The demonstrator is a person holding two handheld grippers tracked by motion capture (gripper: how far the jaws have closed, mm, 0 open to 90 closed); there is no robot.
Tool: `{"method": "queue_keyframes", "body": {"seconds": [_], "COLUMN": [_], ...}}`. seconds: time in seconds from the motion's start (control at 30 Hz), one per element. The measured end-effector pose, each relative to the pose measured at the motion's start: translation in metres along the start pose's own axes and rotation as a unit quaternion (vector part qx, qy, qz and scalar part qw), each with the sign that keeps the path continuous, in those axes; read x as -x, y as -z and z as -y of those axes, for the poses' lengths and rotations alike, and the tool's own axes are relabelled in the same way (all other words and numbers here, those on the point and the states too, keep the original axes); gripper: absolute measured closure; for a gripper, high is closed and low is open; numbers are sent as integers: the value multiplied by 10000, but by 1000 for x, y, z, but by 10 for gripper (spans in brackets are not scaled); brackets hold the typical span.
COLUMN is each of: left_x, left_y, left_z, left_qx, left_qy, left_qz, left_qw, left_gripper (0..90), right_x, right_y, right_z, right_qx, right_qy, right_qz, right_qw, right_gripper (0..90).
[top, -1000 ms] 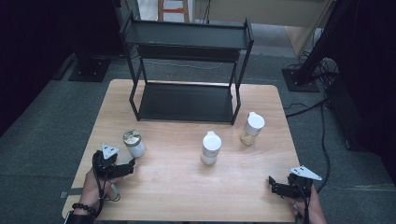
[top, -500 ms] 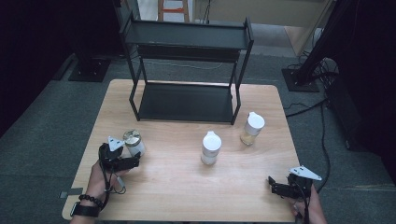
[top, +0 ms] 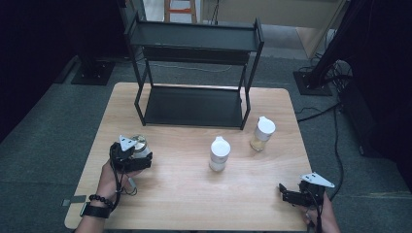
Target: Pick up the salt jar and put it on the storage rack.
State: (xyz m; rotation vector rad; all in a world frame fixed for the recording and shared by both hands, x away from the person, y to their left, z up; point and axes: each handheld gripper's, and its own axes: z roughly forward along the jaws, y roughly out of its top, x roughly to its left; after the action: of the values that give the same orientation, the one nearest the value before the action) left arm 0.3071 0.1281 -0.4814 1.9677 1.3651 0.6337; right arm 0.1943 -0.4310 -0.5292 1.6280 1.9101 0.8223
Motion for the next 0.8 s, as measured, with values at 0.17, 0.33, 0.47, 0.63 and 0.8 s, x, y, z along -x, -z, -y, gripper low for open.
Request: {"method": "queue_keyframes", "body": {"seconds": [0.17,0.33,0.47,0.63,0.8], "left_x": [1,0,-3,0,1], "left_y": [-2,0,3,0,-2], "left_z": [-2,-6,-11,-14,-18], "left_qx": [-8,114,190,141,107], "left_qy": [10,64,144,32,82], "left_qz": [-13,-53,-3,-17,-41], "left_qw": [10000,9999,9997,9999,9999], "left_gripper": [96,106,156,229,303], "right_x": [0,0,0,0,0], "right_y": [0,0,0,0,0], "right_z": [0,0,0,0,0], "right_qx": [1,1,1,2,2], "right_qy": [7,7,8,14,19], "right_qz": [-3,-4,-7,-10,-10], "right_qw": [10000,10000,10000,10000,10000], "right_gripper": [0,0,0,0,0]}}
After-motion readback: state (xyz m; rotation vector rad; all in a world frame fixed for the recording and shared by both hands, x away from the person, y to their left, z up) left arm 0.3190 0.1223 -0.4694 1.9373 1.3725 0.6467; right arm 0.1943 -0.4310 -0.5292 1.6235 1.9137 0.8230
